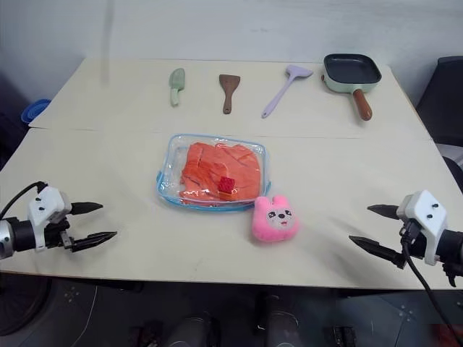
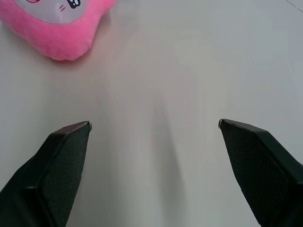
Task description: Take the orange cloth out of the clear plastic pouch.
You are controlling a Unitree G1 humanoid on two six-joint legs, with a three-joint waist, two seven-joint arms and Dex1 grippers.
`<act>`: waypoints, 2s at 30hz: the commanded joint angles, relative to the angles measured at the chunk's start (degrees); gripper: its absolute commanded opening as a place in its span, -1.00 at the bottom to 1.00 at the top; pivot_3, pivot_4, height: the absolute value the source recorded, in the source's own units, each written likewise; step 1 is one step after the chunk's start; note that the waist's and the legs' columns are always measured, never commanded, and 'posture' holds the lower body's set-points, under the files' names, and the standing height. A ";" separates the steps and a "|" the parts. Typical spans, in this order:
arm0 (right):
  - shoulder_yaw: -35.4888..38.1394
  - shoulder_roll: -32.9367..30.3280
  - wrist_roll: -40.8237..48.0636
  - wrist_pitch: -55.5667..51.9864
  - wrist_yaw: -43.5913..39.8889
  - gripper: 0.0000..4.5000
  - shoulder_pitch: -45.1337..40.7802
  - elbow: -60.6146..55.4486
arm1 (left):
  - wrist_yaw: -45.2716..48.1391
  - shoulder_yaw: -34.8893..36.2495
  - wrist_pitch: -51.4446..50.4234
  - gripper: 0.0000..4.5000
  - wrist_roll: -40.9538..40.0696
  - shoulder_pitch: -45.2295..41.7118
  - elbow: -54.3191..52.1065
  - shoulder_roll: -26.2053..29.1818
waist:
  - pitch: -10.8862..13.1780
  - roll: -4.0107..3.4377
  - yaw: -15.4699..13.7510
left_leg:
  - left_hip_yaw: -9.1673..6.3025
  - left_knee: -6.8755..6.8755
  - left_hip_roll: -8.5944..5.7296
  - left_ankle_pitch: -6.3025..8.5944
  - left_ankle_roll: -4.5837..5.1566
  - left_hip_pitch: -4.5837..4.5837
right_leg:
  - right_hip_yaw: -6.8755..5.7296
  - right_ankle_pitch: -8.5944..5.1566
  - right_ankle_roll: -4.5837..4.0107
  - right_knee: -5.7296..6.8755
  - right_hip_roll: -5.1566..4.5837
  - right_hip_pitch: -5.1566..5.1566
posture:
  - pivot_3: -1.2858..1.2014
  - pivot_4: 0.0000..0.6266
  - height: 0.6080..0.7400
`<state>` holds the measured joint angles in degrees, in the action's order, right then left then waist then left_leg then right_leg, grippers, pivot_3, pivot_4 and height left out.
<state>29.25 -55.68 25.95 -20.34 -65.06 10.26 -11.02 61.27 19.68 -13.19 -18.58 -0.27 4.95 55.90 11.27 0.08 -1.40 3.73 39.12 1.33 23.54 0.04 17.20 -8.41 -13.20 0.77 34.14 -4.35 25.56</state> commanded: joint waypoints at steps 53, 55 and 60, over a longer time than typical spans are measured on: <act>-10.49 6.63 17.67 -18.79 21.63 1.00 -11.72 -32.77 | 17.44 -34.71 31.01 1.00 16.89 -64.75 50.98 -32.36 | 0.11 0.25 -0.13 | 0.38 0.35 -0.33 -0.20 -0.22 0.08 | 0.50 0.07 0.11 0.56 0.37 -0.02 | 0.03 -0.52 1.00; -10.27 6.85 17.96 -19.16 22.94 1.00 -11.30 -33.71 | 15.78 -34.88 33.28 1.00 18.63 -65.60 54.60 -34.17 | 0.12 0.27 -0.07 | 0.35 0.41 -0.32 -0.17 -0.17 0.08 | 0.47 0.10 0.16 0.51 0.37 -0.01 | 0.03 -0.52 1.00; -9.98 6.60 18.66 -19.58 24.76 1.00 -10.66 -35.04 | 13.55 -33.73 36.48 0.74 20.52 -66.73 59.86 -36.31 | 0.13 0.29 0.01 | 0.36 0.47 -0.18 -0.11 -0.05 0.14 | 0.49 0.12 0.20 0.54 0.30 -0.01 | 0.03 -0.52 1.00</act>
<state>18.00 -49.12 43.52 -40.11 -40.89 -0.49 -43.89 75.51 -15.15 22.04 1.50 -65.09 64.29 19.34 11.40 0.36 -1.39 4.09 39.60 1.15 23.43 0.00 17.34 -7.91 -13.08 0.97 34.69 -4.05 25.55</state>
